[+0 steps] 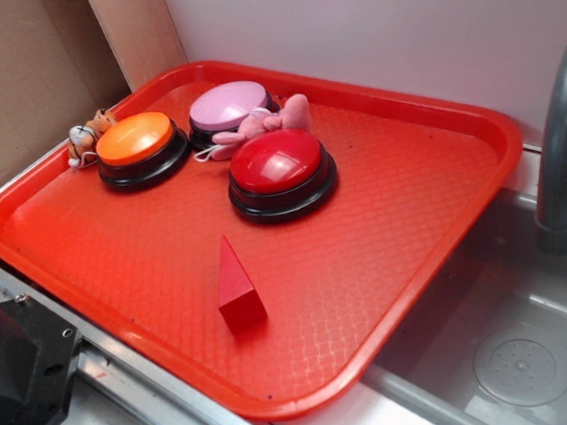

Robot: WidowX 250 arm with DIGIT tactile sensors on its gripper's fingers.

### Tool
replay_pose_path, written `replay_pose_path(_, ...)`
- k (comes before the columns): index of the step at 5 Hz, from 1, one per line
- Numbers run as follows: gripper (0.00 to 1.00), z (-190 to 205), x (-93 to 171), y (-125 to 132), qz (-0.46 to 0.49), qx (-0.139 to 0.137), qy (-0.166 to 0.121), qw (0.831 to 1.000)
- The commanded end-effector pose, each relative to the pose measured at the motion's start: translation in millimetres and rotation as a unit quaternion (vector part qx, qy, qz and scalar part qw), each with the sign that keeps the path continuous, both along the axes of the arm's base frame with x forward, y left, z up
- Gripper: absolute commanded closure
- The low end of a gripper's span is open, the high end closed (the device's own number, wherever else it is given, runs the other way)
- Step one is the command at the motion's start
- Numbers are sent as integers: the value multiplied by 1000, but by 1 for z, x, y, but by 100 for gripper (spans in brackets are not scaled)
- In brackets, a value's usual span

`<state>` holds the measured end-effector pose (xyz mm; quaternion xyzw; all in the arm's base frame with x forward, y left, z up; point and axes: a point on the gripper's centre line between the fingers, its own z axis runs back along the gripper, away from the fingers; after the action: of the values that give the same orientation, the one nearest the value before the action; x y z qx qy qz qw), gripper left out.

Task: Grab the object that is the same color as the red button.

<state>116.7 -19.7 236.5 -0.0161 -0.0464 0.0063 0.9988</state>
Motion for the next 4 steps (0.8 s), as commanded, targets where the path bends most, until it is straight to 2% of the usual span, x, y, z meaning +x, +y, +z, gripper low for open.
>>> replay_pose_path(1,0,0,0,0,0,0,0,1000)
replay_pose_path(2,0,-9,-3,-17,76,-30,-20,996)
replay_pose_path(3,0,-21,1,-36,115,-31,-23,993)
replay_pose_path(4,0,-40,9,-51,201,-35,-36,978)
